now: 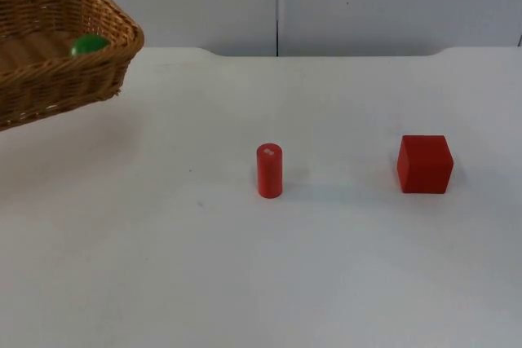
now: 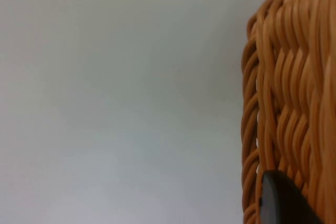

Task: Pick up the basket with the left hand and place the object to the left of the red cylinder into the basket with the right hand.

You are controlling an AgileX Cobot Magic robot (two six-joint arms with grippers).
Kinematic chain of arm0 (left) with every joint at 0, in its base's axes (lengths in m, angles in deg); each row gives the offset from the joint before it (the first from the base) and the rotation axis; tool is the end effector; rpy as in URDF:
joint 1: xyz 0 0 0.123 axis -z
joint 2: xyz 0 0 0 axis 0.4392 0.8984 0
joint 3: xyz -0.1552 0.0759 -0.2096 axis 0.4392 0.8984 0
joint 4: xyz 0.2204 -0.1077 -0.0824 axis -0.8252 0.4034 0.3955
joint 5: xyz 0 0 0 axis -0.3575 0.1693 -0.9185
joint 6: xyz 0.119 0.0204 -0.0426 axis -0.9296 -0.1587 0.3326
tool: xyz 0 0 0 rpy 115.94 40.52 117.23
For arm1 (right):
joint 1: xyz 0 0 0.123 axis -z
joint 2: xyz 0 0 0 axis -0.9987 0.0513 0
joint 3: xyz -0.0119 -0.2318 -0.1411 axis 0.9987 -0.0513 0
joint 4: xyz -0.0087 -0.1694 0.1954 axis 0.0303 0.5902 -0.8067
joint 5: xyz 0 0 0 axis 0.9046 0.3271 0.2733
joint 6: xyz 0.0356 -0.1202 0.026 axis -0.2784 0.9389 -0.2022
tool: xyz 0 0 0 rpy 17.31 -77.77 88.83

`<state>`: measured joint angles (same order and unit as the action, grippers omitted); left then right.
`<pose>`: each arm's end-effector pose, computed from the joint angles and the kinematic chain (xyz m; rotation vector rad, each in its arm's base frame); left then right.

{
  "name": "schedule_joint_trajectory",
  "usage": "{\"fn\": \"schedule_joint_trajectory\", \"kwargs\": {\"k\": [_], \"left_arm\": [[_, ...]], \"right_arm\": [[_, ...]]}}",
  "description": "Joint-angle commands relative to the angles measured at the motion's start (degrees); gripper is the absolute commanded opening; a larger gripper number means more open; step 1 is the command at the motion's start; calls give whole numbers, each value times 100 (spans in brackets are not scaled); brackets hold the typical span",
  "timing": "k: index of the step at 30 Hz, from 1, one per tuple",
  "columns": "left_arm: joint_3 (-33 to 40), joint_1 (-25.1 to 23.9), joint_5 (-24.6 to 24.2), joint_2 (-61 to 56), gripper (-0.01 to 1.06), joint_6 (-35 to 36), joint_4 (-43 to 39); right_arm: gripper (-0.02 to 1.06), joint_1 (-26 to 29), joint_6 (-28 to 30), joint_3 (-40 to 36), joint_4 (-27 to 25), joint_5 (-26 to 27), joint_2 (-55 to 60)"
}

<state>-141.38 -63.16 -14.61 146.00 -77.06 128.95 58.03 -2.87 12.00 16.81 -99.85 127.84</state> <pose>0.2795 0.1360 0.1863 -0.8956 2.4635 -0.5104 0.3153 0.1974 0.3722 -0.8737 2.1862 0.3359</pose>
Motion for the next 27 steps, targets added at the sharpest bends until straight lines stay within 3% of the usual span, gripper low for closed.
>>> {"fn": "schedule_joint_trajectory", "kwargs": {"k": [1, 4, 12, 21, 27], "left_arm": [[-17, -25, -6, -35, 0, 3, 228], [-17, -25, -6, -35, 0, -41, 227], [-17, -25, -6, -35, 0, -41, 227], [-17, 198, 182, -35, 0, -41, 307], [-17, 797, 673, 142, 0, -32, 878]], "right_arm": [[104, -4, -143, -996, -5, 610, -809], [104, -4, -262, -2150, 5, 1012, -1748], [104, -4, -262, -3595, 5, 1249, -2929], [104, -4, -262, -4093, 14, 1233, -3348], [104, -4, -262, -4093, 14, 1289, -3348]]}}
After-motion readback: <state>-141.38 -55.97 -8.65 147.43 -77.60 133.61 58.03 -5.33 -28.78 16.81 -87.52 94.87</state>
